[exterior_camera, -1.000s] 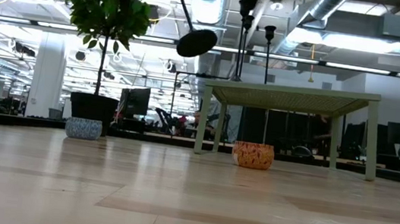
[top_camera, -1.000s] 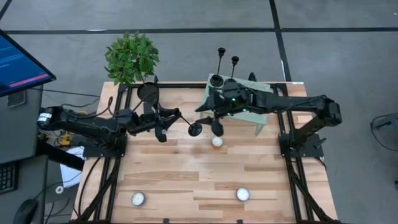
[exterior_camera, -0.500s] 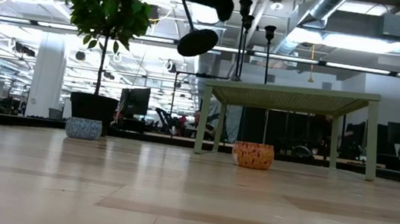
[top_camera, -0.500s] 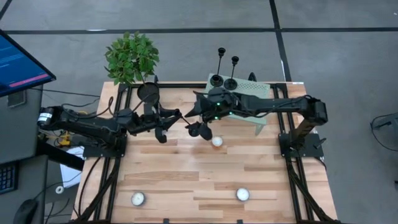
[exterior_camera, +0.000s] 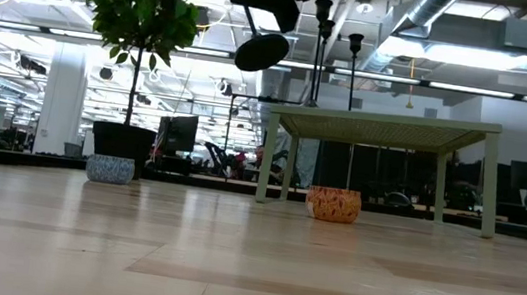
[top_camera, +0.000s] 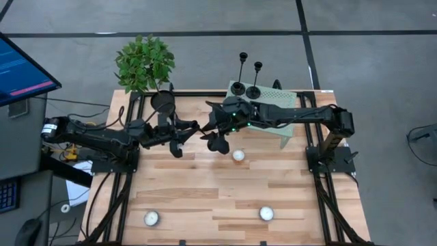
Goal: Pick & Place candle stick holders
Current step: Put the candle holder on the shelf aligned with the other candle holder to the right
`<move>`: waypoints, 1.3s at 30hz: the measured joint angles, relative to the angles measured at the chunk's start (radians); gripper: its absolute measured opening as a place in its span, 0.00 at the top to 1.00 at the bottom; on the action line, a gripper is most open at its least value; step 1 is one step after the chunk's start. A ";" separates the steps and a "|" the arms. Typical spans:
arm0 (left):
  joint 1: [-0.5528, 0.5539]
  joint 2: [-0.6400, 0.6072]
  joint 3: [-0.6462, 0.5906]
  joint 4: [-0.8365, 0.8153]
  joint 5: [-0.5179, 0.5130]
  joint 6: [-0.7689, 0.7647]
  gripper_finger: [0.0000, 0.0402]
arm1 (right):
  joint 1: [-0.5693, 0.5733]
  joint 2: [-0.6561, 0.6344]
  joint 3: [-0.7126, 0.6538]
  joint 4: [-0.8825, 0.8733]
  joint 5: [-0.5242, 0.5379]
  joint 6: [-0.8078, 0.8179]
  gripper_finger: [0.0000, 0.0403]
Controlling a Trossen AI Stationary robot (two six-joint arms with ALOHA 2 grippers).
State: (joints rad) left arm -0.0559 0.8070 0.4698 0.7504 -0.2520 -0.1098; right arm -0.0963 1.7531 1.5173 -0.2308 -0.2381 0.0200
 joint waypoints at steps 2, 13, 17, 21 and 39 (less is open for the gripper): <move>0.000 0.000 0.000 0.000 0.000 0.000 0.71 | 0.000 0.000 0.000 -0.001 0.000 0.000 0.80; 0.000 -0.001 0.001 0.006 0.007 0.005 0.69 | 0.015 -0.023 -0.003 0.002 0.052 0.040 0.98; 0.000 0.000 0.001 -0.006 0.020 0.026 0.61 | 0.028 -0.097 0.000 -0.004 0.146 0.019 0.99; 0.000 0.000 0.001 -0.001 0.029 0.025 0.52 | 0.025 -0.181 0.000 -0.071 0.218 -0.011 0.99; 0.002 -0.019 0.001 -0.002 -0.088 0.079 0.55 | 0.001 -0.809 -0.481 0.045 0.667 -0.014 1.00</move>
State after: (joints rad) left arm -0.0542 0.7883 0.4706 0.7488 -0.3401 -0.0303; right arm -0.0957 0.9444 1.0365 -0.1860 0.4287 0.0063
